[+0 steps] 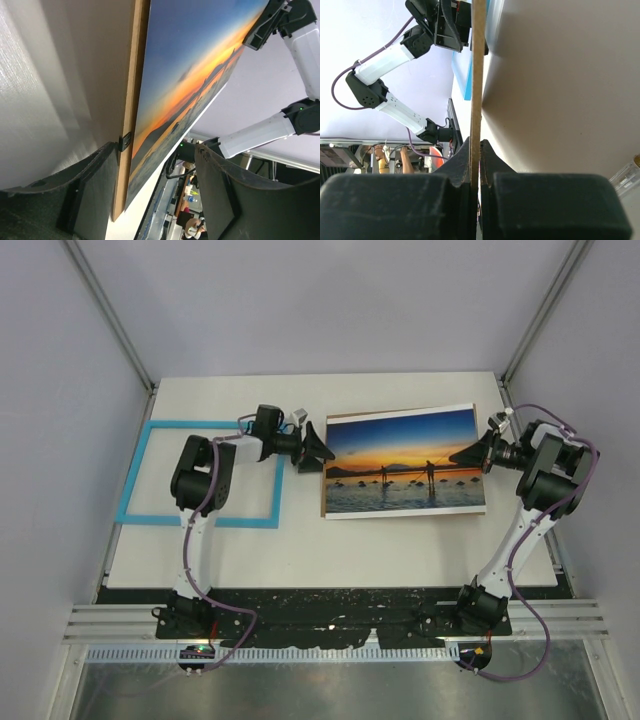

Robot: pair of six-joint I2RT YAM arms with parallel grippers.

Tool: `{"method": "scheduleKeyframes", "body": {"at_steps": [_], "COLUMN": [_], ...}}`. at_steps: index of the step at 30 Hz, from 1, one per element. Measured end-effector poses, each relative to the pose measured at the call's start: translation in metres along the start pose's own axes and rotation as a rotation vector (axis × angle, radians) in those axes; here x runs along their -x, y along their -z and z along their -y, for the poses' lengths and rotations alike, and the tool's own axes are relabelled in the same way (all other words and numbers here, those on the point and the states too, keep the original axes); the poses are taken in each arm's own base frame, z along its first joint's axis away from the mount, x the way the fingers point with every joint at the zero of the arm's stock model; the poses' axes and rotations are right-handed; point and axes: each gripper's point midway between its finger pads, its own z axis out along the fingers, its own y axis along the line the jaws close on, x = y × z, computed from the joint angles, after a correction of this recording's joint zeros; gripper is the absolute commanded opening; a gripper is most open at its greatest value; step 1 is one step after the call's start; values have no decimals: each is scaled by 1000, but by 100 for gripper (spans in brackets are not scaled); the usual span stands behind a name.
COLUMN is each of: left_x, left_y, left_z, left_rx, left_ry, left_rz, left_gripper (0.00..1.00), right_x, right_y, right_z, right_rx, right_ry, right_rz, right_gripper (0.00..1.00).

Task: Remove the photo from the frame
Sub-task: Pick up the photo frame from the center of the board.

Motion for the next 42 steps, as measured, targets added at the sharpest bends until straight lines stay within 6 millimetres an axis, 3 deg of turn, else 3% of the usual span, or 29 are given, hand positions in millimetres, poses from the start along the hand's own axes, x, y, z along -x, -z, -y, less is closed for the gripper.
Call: {"method": "scheduleKeyframes", "body": {"at_steps": [9,14,30,36,42], "left_x": [8,12,10,8,1], "left_y": [5,12,32,37,39], "left_z": [14,28,90,98,107], "left_rx": [-121,-191,-385,-420,-438], "left_ry": [14,14,-46,-32,-9], "left_rz": [47,64,41,32,-2], "left_gripper": [44,29,28,28,22], "right_x": [5,12,13,12,7], "right_y": [5,8,5,3,1], "right_z": [-1,-4,-4,-1,14], "right_rx": [6,12,70,76,64], "right_ry": [1,8,-100,-127,-115], "right_rz": [25,42,77,77,64], "right_gripper": [8,8,8,25,53]}}
